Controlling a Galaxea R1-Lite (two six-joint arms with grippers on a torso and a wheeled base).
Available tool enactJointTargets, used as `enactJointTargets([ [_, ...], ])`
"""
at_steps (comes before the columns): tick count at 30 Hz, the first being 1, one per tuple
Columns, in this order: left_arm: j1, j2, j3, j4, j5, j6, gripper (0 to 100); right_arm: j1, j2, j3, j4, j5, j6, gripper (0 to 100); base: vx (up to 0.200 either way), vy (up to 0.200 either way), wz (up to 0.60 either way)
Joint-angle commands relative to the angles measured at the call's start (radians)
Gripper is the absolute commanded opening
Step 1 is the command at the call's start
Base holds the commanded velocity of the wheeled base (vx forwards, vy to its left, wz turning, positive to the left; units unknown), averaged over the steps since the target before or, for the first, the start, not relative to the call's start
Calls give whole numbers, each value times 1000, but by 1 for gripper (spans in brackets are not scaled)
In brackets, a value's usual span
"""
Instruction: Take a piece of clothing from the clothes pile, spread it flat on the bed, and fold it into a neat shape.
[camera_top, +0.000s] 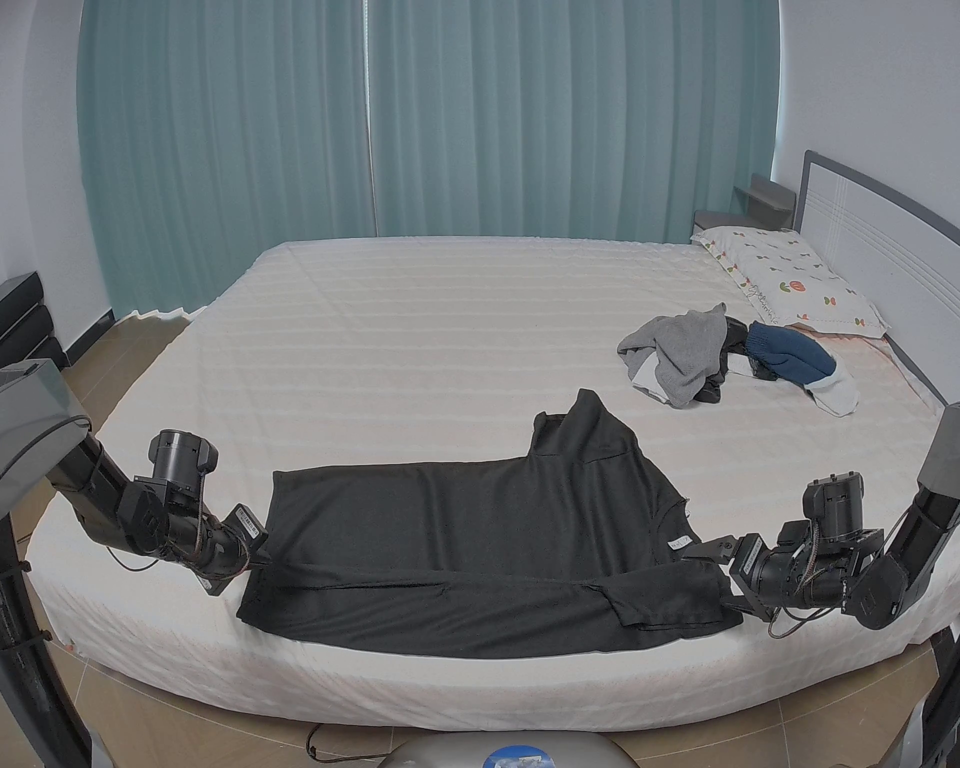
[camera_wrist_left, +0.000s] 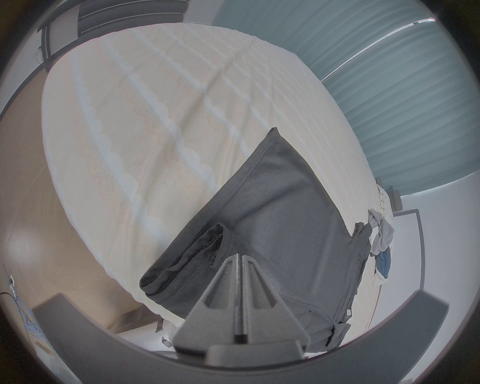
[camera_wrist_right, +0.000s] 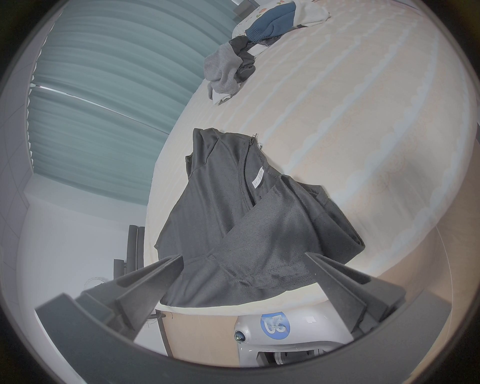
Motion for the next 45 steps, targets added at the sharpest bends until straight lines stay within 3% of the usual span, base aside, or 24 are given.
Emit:
enactJointTargets([
  [1, -1, -14, 40, -13, -8, 40, 100, 0, -4, 3, 0, 2, 2, 100, 0, 0, 0],
  [8, -29, -15, 114, -116, -53, 143, 100, 2, -2, 1, 0, 2, 2, 100, 0, 0, 0],
  [14, -155, -1, 103, -111, -33, 132, 100, 2, -2, 3, 0, 2, 2, 100, 0, 0, 0],
  [21, -210, 22, 41, -102, 1, 44, 100, 2, -2, 4, 0, 2, 2, 100, 0, 0, 0],
  [29, -208, 127, -37, -103, 114, 41, 100, 2, -2, 4, 0, 1, 2, 100, 0, 0, 0],
  [38, -171, 172, -255, -100, 188, -48, 100, 0, -2, 3, 0, 1, 2, 100, 0, 0, 0],
  [45, -139, 175, -293, -109, 209, -65, 100, 0, -4, 4, 0, 1, 2, 100, 0, 0, 0],
])
